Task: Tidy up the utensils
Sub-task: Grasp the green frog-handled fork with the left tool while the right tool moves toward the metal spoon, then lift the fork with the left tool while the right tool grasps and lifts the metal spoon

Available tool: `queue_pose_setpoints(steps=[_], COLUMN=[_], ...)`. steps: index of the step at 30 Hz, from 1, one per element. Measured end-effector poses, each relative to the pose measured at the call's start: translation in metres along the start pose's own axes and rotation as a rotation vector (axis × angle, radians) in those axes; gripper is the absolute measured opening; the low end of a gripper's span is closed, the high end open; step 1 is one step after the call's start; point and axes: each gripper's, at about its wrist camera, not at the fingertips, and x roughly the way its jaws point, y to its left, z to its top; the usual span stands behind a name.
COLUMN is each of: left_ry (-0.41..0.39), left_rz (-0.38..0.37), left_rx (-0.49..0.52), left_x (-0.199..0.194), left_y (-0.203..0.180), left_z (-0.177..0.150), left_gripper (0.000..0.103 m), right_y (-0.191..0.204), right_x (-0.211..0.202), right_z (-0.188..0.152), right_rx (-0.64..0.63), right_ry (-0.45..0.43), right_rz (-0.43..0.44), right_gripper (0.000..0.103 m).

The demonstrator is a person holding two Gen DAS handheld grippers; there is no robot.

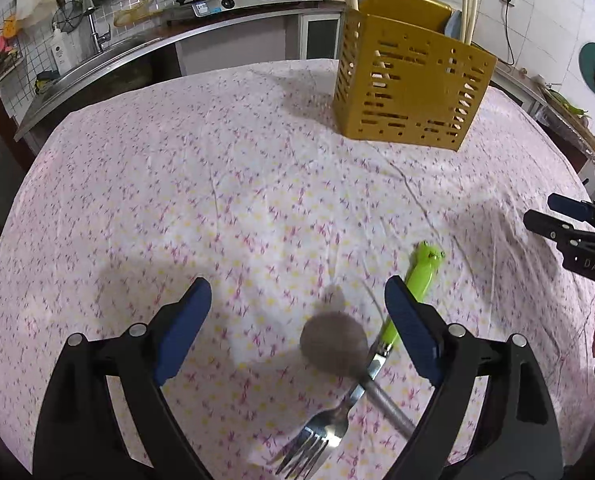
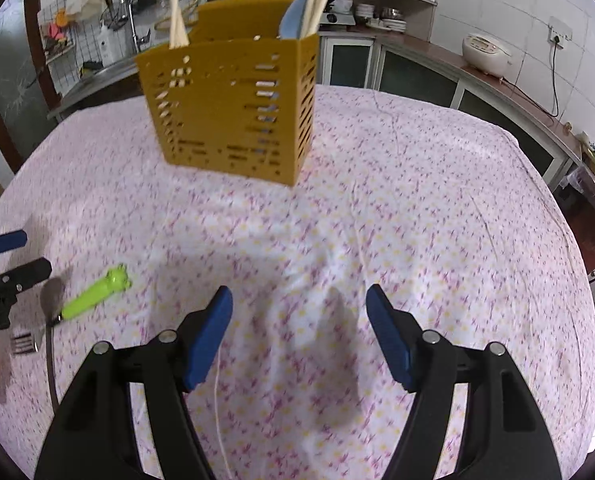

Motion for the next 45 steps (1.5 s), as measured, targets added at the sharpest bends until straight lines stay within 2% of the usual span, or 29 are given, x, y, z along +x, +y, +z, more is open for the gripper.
queue_pose_setpoints(steps=[5, 11, 18, 19, 23, 27, 33, 36, 40, 45], left_ry=[-0.002, 0.015, 0.091, 0.08, 0.096, 0.116, 0.105, 0.102, 0.087, 0.109], left_rz=[-0.023, -0.084, -0.041, -0.026, -0.038, -0.062, -0.089, -0.094, -0.02, 0.074], left_rx=[0.017, 0.084, 0.151, 0.169, 0.149, 0.087, -0.073, -0.148, -0.157, -0.166], left_x=[-0.004, 0.002, 0.035, 0.036, 0.039, 0.042, 0.039, 0.037, 0.031, 0.029], left_y=[-0.008, -0.034, -0.059, -0.063, -0.062, -0.047, 0.005, 0.033, 0.057, 0.084], left_z=[-0.006, -0.008, -0.003, -0.001, 0.01, 0.021, 0.036, 0.041, 0.041, 0.029], left_gripper=[0.079, 0.076, 0.059, 0.055, 0.016, 0.014, 0.014, 0.014, 0.014, 0.014], right_y=[0.002, -0.024, -0.051, -0.053, -0.052, -0.036, 0.005, 0.034, 0.071, 0.117], right_x=[0.0, 0.007, 0.011, 0.012, 0.015, 0.014, 0.009, 0.003, -0.005, -0.014], right_z=[-0.006, -0.009, -0.013, -0.014, -0.014, -0.014, -0.01, -0.008, -0.005, -0.006], right_rx=[0.0, 0.082, 0.154, 0.161, 0.161, 0.128, 0.044, -0.011, -0.08, -0.163], right_ry=[0.023, 0.064, 0.07, 0.071, 0.081, 0.086, 0.094, 0.103, 0.107, 0.116], right_rz=[0.01, 0.038, 0.024, 0.022, 0.029, 0.038, 0.075, 0.121, 0.161, 0.216], right_gripper=[0.068, 0.068, 0.068, 0.068, 0.068, 0.068, 0.068, 0.068, 0.068, 0.068])
